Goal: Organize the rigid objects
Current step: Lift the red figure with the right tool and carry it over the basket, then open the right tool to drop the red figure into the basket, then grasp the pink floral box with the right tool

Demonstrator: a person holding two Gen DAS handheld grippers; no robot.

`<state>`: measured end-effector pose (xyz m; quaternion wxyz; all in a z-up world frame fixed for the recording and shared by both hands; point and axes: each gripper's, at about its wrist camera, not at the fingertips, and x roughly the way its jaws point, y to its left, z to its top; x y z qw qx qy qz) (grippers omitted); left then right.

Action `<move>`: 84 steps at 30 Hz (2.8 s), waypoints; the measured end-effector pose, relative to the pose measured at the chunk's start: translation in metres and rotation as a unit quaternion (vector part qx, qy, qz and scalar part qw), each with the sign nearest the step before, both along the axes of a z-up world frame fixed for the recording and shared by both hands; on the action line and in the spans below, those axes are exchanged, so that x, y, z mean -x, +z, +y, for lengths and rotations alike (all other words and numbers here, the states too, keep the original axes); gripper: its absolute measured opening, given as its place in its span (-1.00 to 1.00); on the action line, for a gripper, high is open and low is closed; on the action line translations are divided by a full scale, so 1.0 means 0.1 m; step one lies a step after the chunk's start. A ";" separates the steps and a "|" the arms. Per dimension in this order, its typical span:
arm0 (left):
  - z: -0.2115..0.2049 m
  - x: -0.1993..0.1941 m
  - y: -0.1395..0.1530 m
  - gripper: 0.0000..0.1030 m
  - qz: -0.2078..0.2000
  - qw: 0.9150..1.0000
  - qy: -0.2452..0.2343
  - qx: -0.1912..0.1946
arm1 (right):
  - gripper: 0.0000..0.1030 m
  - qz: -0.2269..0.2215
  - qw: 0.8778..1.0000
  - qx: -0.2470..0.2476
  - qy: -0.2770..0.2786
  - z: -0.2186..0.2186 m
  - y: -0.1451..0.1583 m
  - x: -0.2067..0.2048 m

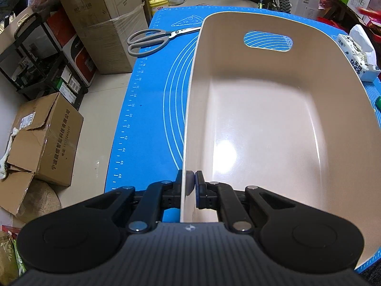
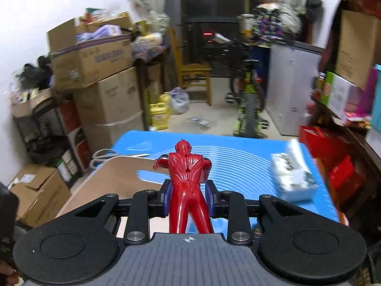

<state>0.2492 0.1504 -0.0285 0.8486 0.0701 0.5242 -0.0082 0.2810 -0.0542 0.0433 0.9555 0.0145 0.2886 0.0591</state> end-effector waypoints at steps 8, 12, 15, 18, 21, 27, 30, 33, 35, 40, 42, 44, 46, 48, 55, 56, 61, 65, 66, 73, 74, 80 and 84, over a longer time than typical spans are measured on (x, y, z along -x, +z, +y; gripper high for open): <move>0.00 0.01 0.00 -0.80 0.000 1.000 -0.002 -0.001 | -0.27 0.031 0.998 0.031 0.048 0.64 -0.29 -0.14; 0.00 0.01 0.00 -0.80 0.000 1.000 -0.002 0.000 | -0.27 0.068 0.994 0.048 0.065 0.85 -0.54 -0.22; 0.00 0.01 0.00 -0.80 0.000 1.000 -0.002 -0.001 | -0.27 0.095 0.991 0.060 0.076 0.98 -0.72 -0.26; 0.00 0.01 0.00 -0.80 0.000 1.000 -0.002 -0.001 | -0.27 0.125 0.986 0.073 0.083 1.05 -0.88 -0.29; 0.00 0.01 0.00 -0.80 0.000 1.000 -0.002 -0.001 | -0.27 0.159 0.980 0.082 0.085 1.09 -1.02 -0.32; -0.01 0.02 0.01 -0.80 -0.001 1.000 -0.002 -0.001 | -0.22 0.201 0.974 0.072 0.079 1.04 -1.08 -0.35; -0.01 0.02 0.01 -0.79 0.000 1.000 0.000 -0.001 | 0.06 0.187 0.977 0.059 0.083 0.99 -1.00 -0.27; -0.01 0.02 0.01 -0.79 0.000 1.000 0.000 -0.001 | 0.11 0.167 0.981 0.050 0.089 0.91 -0.88 -0.24; 0.00 0.02 0.02 -0.79 0.000 1.000 0.000 -0.001 | 0.22 0.153 0.983 0.043 0.087 0.85 -0.77 -0.17; 0.00 0.02 0.02 -0.79 0.000 1.000 -0.001 -0.001 | 0.33 0.116 0.990 0.027 0.072 0.57 -0.46 -0.10; 0.01 0.03 0.02 -0.79 0.000 1.000 -0.001 0.000 | 0.35 0.106 0.993 0.019 0.056 0.40 -0.37 -0.07; 0.00 0.02 0.01 -0.79 -0.001 1.000 -0.001 -0.001 | 0.38 0.097 0.995 0.013 0.036 0.22 -0.29 -0.02; 0.01 0.03 0.02 -0.79 -0.001 1.000 -0.001 -0.001 | 0.39 0.094 0.995 0.017 0.017 0.03 -0.26 0.03; 0.00 0.02 0.01 -0.79 -0.001 1.000 0.000 0.000 | 0.40 0.096 0.995 0.022 -0.002 -0.13 -0.24 0.10; 0.01 0.02 0.01 -0.79 0.000 1.000 0.001 0.002 | 0.44 0.124 0.988 0.029 -0.082 -0.79 -0.42 0.40; 0.01 0.02 0.01 -0.79 0.000 1.000 0.002 0.003 | 0.45 0.130 0.987 0.030 -0.092 -0.87 -0.47 0.44; 0.00 0.01 0.00 -0.78 -0.001 1.000 0.003 0.002 | 0.45 0.160 0.979 0.032 -0.126 -1.12 -0.70 0.62; 0.00 0.01 -0.01 -0.78 -0.001 1.000 0.004 0.002 | 0.46 0.178 0.974 0.038 -0.136 -1.20 -0.89 0.74; 0.00 0.01 -0.01 -0.78 -0.001 1.000 0.005 0.002 | 0.46 0.183 0.973 0.037 -0.137 -1.21 -0.92 0.76; 0.00 0.01 -0.01 -0.78 -0.001 1.000 0.004 0.001 | 0.47 0.230 0.963 0.038 -0.135 -1.28 -1.26 0.88; 0.00 0.01 -0.01 -0.78 -0.001 1.000 0.004 0.001 | 0.47 0.237 0.961 0.036 -0.136 -1.30 -1.30 0.88; 0.00 0.01 -0.01 -0.78 -0.001 1.000 0.004 0.002 | 0.47 0.258 0.955 0.029 -0.141 -1.34 -1.51 0.85; 0.00 0.01 -0.01 -0.78 -0.001 1.000 0.004 0.003 | 0.46 0.255 0.956 0.022 -0.143 -1.35 -1.56 0.82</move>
